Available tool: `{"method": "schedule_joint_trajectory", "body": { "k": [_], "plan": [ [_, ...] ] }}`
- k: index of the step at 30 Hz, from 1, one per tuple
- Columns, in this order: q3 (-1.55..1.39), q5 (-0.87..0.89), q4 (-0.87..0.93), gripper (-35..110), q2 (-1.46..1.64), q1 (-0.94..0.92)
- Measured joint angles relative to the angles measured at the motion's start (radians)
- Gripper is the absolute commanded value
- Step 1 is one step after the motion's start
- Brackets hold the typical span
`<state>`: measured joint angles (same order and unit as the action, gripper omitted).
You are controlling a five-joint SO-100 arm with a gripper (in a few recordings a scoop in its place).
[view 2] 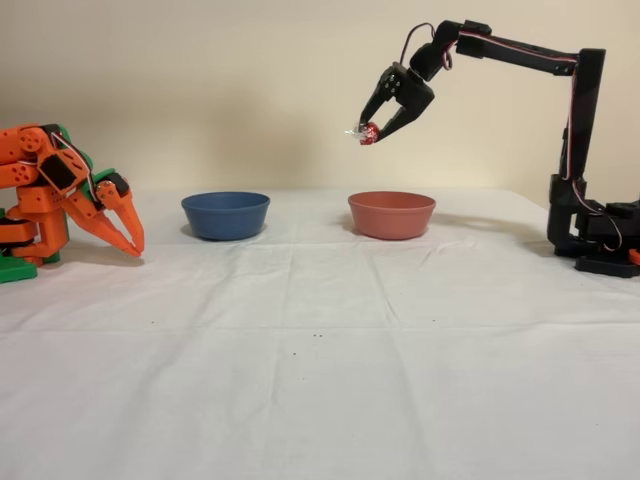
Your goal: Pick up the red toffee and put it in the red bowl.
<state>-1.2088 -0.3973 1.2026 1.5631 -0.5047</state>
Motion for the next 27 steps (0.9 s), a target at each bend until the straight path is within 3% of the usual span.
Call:
{"method": "schedule_joint_trajectory", "body": {
  "k": [10,27],
  "plan": [
    [-0.1,-0.034,-0.066,7,0.0,-0.118],
    [-0.291,-0.026,-0.163,7,0.0,-0.12]
  ]
}}
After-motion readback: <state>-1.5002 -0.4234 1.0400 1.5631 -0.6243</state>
